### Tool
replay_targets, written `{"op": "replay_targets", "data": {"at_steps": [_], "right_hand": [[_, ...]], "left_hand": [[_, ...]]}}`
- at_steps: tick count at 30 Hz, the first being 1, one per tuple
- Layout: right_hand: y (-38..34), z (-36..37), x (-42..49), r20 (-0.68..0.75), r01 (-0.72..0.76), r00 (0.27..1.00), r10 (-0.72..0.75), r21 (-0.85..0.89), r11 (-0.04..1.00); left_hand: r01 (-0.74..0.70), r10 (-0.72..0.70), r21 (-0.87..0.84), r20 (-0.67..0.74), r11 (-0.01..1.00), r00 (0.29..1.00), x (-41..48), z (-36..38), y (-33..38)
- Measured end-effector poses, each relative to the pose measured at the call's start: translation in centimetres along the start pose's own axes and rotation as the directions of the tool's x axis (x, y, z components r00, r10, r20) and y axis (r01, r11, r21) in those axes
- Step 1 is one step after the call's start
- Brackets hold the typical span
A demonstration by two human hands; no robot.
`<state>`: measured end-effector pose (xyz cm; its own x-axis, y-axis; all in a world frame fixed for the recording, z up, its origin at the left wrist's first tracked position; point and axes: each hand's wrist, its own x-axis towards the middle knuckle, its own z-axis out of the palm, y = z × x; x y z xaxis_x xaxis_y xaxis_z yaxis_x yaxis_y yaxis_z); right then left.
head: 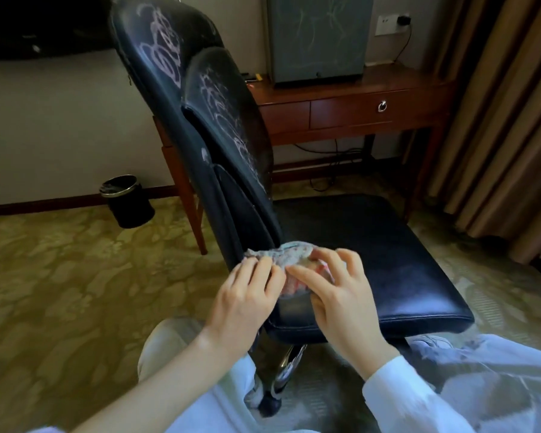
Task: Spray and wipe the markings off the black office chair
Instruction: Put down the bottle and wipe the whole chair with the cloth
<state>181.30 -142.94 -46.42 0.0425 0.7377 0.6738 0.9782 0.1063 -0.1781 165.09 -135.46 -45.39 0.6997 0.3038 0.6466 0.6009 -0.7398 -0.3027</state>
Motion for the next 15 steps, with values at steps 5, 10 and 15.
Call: {"op": "replay_targets", "data": {"at_steps": [5, 10, 15], "right_hand": [[0.0, 1.8, -1.2, 0.032, -0.071, 0.997, 0.070, 0.057, 0.996], [-1.7, -2.7, 5.6, -0.258, 0.016, 0.966, 0.018, 0.129, 0.992], [-3.4, -7.3, 12.9, -0.416, 0.095, 0.908, -0.047, 0.095, 0.991]], "left_hand": [[0.004, 0.001, -0.136, 0.037, 0.991, 0.999, -0.5, 1.1, -0.1], [0.094, -0.116, -0.179, -0.115, 0.979, 0.987, 5.7, -4.9, -3.6], [0.158, -0.185, -0.126, -0.242, 0.979, 0.952, 11.1, -10.3, -7.2]]}}
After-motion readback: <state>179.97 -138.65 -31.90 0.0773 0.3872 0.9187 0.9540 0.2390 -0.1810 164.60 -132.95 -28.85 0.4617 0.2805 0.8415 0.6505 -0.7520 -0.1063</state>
